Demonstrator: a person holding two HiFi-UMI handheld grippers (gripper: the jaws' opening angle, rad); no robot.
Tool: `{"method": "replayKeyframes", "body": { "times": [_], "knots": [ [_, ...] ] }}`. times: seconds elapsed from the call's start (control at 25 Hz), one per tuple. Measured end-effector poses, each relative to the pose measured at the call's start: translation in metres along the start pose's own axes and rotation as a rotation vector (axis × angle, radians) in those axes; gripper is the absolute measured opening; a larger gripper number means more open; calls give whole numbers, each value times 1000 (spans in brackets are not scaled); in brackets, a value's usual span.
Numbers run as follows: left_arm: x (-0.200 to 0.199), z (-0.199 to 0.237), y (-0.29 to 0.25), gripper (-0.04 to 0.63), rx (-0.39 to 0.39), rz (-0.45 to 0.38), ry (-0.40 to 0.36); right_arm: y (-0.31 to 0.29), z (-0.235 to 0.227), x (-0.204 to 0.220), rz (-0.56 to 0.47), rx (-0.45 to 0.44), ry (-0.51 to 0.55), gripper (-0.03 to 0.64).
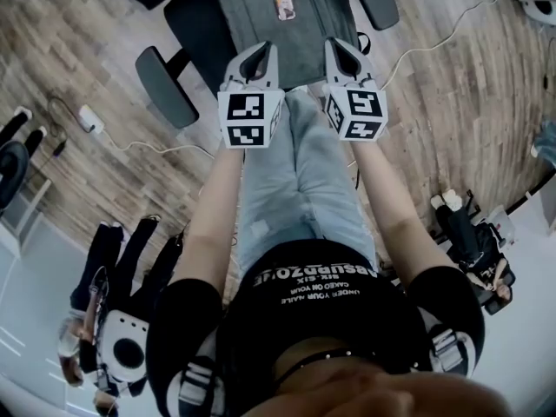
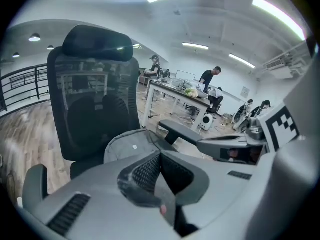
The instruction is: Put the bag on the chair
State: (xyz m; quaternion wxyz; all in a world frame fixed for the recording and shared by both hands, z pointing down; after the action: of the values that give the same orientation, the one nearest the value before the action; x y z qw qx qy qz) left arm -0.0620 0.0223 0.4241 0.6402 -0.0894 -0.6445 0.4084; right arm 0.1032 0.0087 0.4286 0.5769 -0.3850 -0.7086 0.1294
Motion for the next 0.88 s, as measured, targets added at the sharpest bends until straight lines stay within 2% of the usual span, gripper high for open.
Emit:
{"method": "replayKeyframes", "body": {
  "times": [0.2,0.36,0.48,0.64,0.88],
  "knots": [
    [-7,-7,9,17,13,-33,62,10,15,-4,-20,-40,31,15],
    [-10,-15,16,17,16,-81,58,14,26,-6,-36,-65,58,15],
    [-10,-22,21,17,46,-95,72,20,31,-7,-47,-77,83,15],
    [-10,-25,22,17,50,-99,40,21,33,-8,-50,-90,93,15],
    [-8,-26,23,17,41,-58,-17,24,40,-4,-33,-108,101,15]
  ]
}}
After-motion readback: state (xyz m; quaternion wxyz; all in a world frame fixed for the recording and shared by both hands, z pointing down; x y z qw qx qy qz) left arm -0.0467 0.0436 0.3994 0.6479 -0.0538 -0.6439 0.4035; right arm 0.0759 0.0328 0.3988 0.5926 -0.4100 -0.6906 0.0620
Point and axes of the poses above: the fingertips, and each gripper's own axes: y backward along the fingers, z to its left, x out of its underside, the point moved 7 cm from there along y, backward along the fingers, and after that the axes turned 9 degrees about -y, right-handed, at the moved point
